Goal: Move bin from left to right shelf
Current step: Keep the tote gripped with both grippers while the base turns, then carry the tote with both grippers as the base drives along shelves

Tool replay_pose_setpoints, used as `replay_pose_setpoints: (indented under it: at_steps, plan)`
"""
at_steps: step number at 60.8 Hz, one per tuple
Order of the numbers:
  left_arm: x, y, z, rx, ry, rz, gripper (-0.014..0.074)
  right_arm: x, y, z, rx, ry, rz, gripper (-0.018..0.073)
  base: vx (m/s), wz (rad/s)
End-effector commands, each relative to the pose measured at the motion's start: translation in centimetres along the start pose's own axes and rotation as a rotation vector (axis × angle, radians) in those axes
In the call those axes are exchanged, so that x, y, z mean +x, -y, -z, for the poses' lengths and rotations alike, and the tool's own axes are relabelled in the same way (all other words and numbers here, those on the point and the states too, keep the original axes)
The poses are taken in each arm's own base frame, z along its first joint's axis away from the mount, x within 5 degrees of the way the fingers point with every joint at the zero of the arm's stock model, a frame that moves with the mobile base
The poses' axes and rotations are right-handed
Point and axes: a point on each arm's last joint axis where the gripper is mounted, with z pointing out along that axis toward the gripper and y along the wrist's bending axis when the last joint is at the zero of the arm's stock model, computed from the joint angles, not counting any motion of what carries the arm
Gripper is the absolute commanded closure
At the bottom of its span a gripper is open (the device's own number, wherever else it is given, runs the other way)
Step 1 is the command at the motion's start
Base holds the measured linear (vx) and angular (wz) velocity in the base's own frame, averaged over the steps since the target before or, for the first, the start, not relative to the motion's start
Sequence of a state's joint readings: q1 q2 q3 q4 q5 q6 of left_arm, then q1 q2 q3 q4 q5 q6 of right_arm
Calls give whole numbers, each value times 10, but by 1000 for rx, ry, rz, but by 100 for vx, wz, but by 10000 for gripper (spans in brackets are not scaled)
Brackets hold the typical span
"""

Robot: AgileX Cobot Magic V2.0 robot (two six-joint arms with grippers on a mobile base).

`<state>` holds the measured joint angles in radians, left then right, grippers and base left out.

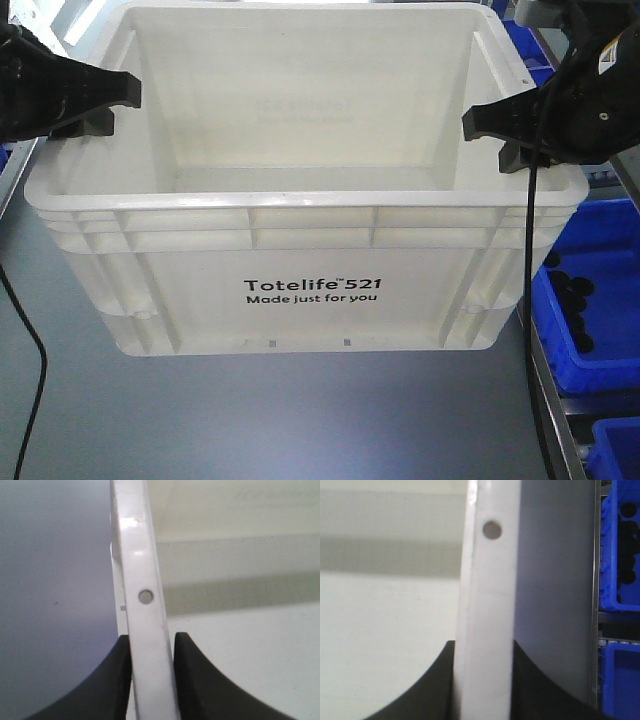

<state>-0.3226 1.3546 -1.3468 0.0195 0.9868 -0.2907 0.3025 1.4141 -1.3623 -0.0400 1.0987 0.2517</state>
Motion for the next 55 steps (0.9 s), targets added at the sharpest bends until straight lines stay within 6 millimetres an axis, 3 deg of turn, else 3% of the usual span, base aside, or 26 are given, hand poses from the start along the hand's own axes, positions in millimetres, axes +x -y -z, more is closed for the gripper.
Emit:
replay_pose_setpoints:
  at_steps: [1, 55]
  plan:
    - [-16, 0, 27, 8, 185, -60, 604, -12, 3, 28, -6, 180, 25, 536, 21, 2]
    - [-16, 0, 27, 8, 185, -60, 604, -12, 3, 28, -6, 179, 25, 536, 21, 0]
